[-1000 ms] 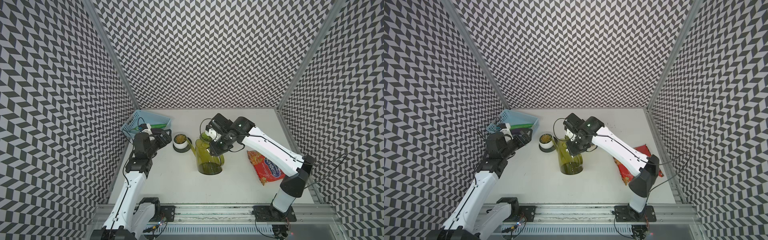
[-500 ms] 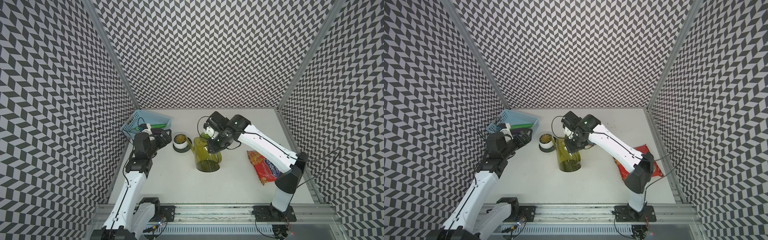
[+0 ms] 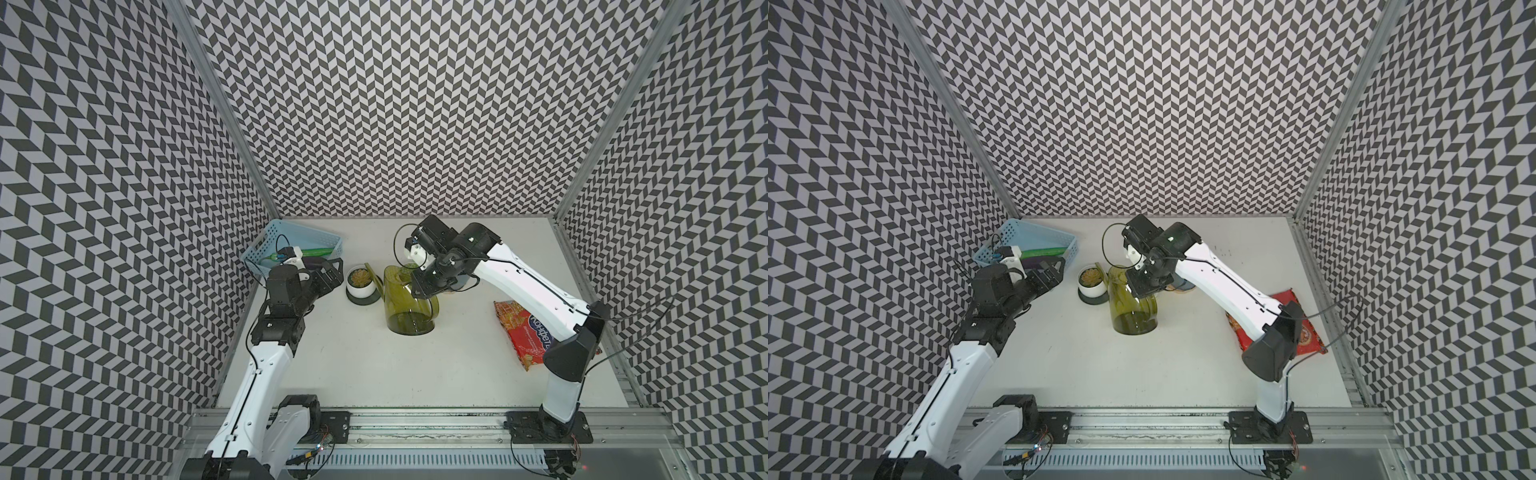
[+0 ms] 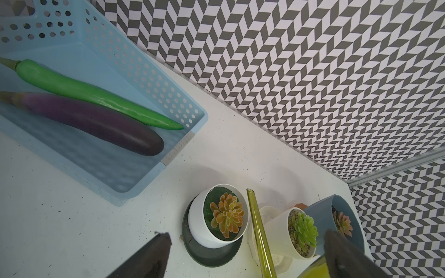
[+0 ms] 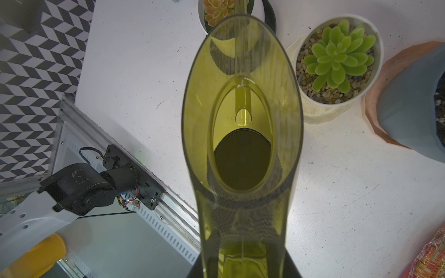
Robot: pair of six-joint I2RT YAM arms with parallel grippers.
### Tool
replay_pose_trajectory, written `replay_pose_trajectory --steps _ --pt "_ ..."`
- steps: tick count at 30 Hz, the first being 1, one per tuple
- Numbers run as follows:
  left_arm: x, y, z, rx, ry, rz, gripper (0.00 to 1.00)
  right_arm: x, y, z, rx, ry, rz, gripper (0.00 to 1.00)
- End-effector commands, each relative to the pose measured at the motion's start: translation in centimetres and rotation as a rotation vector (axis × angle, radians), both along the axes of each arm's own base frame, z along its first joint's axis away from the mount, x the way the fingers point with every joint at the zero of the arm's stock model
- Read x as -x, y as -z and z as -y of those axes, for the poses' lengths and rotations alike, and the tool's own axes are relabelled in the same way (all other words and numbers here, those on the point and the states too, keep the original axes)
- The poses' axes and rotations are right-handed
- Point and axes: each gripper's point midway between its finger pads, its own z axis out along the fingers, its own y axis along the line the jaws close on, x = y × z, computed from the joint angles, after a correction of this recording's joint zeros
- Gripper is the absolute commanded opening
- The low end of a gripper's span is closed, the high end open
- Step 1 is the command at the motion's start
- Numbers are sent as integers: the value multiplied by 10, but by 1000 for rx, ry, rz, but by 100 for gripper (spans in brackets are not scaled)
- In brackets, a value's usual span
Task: Water the succulent around the soil edge
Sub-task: Water the soil of the potted plant with water.
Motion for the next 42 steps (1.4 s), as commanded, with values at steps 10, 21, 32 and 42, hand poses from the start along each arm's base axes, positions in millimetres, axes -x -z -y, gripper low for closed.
replay_pose_trajectory --steps 10,21,32,42 --pt "-5 -14 1 -6 10 44 100 -5 -18 -17 -90 -41 27 0" --pt "-4 -13 1 -2 10 44 100 5 -21 -26 -110 -76 18 0" --pt "-3 -13 1 0 10 44 100 15 -20 -36 -117 -113 8 0" --pt "-2 -13 1 6 9 43 100 28 -17 -42 -109 -146 -2 0"
